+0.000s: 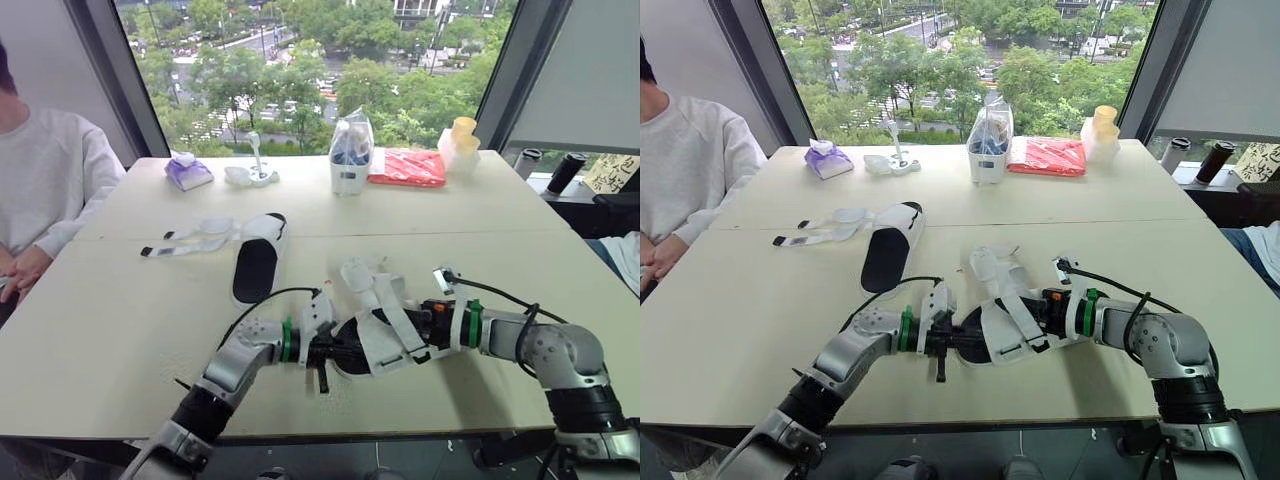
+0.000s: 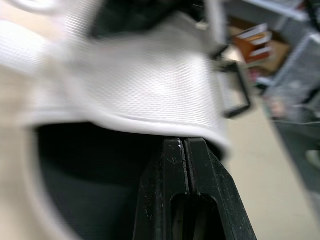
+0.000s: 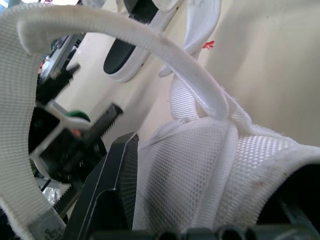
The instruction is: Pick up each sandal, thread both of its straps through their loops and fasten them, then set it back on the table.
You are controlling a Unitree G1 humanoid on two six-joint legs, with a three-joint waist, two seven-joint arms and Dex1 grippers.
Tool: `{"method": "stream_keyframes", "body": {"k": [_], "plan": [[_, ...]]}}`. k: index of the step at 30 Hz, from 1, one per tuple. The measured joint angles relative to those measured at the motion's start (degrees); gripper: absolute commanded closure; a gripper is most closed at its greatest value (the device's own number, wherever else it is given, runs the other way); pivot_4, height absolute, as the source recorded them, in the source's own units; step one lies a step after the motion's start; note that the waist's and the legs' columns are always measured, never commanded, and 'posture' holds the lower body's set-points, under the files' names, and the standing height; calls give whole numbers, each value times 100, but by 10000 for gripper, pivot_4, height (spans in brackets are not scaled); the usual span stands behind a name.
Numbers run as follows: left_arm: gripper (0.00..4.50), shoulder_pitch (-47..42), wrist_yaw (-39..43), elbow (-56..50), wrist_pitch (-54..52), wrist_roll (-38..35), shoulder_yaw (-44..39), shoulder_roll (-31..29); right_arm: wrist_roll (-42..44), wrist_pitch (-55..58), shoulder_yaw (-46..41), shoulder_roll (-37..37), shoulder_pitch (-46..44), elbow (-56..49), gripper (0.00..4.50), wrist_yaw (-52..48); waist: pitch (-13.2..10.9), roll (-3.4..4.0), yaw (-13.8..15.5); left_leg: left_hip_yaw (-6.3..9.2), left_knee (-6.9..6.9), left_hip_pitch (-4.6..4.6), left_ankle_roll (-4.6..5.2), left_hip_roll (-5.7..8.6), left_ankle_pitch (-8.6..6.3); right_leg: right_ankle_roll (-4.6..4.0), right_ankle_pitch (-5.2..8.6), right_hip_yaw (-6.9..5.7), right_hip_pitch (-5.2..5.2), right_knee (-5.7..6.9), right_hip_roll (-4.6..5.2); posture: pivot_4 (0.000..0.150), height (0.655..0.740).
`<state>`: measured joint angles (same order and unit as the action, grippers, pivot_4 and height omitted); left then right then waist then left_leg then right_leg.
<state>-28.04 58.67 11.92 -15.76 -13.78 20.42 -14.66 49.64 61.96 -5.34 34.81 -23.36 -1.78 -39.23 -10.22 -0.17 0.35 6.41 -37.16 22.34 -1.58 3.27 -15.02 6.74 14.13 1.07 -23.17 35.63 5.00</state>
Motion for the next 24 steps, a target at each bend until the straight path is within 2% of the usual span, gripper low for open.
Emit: {"method": "stream_keyframes", "body": {"k": [5, 15, 20, 24], "plan": [[45000, -206, -400, 487, 513, 205, -106, 53, 11, 117, -167, 408, 228, -24, 21683, -238, 0, 0, 32, -1, 0, 0, 0, 2, 0, 1, 0, 1, 1, 0, 3, 1500, 7400], [45000, -253, -405, 715, 722, 206, -150, 111, 151, 309, -1369, 1392, 850, -67, 21683, -535, 2, 4, 37, -5, -6, -2, 0, 2, 0, 2, -1, 3, 5, 4, 3, 1500, 7400], [45000, -237, -363, 689, 727, 206, -150, 92, 1259, 1109, -2261, 2056, 1867, -1471, 21683, -1127, 3, 7, 40, 1, -1, 0, 1, -2, 0, 6, 1, -2, 5, 5, 0, 1500, 7400], [45000, -246, -354, 653, 749, 302, -121, 57, 1804, 1356, -2426, 1920, 2764, -2436, 21683, -1107, 3, 0, 33, -4, -3, -2, 0, -3, -1, 6, 2, 0, 8, 2, 0, 1500, 7400]]}}
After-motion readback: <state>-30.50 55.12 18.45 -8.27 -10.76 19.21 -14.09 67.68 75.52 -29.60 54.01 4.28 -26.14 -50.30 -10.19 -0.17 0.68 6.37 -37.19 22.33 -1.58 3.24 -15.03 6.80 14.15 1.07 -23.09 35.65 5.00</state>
